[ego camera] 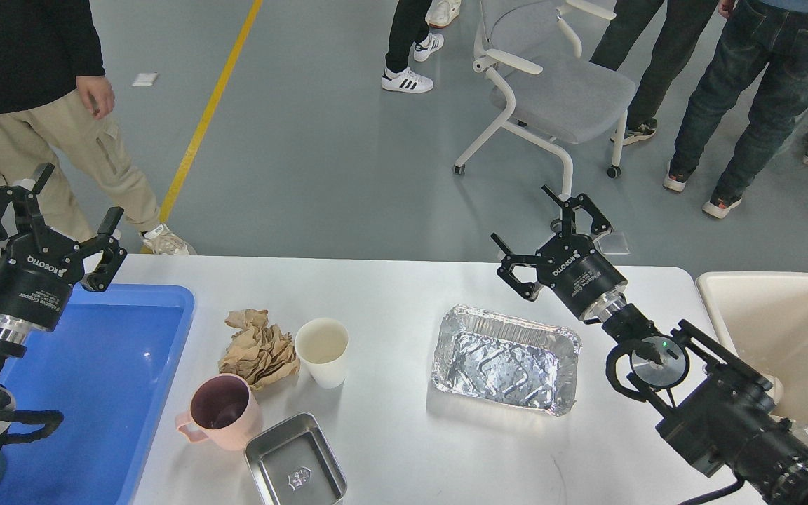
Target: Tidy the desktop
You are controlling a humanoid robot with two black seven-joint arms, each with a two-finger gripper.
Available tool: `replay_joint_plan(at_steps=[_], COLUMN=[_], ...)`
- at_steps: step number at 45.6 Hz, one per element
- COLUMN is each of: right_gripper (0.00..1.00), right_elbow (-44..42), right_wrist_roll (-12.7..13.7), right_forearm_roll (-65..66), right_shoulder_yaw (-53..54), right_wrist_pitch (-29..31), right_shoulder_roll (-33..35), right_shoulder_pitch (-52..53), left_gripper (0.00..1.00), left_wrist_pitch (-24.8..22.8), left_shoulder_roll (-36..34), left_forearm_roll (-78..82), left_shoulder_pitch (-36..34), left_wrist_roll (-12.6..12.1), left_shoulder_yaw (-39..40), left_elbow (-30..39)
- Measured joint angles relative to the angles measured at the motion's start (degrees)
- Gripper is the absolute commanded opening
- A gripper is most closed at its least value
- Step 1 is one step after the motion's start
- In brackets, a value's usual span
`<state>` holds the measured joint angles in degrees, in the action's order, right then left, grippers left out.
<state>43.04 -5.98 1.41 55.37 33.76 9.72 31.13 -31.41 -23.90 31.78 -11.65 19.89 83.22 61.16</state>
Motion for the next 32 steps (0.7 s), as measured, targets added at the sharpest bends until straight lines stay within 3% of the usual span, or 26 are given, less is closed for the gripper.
replay_joint_plan(at_steps=[28,32], right_gripper=[1.0,1.0], right_elbow=[0.2,0.2], right_wrist_roll=[0.0,0.0], right_forearm_roll=[0.0,0.0], right_shoulder_yaw=[-0.1,-0.1], right_wrist_pitch=[0.2,0.2], right_shoulder_roll=[-0.2,-0.3], right_shoulder_pitch=[-0.4,-0.4], left_gripper=[0.97,0.97], left_wrist_pitch=[0.9,1.2], left_shoulder_roll=[-0.2,-0.2], left_forearm_roll=[-3.8,-3.8], left_shoulder_pitch=[0.3,0.3], left_wrist_roll=[0.0,-0.9], left_shoulder_yaw=[-0.3,-0.4], left_elbow=[-0.7,-0.8])
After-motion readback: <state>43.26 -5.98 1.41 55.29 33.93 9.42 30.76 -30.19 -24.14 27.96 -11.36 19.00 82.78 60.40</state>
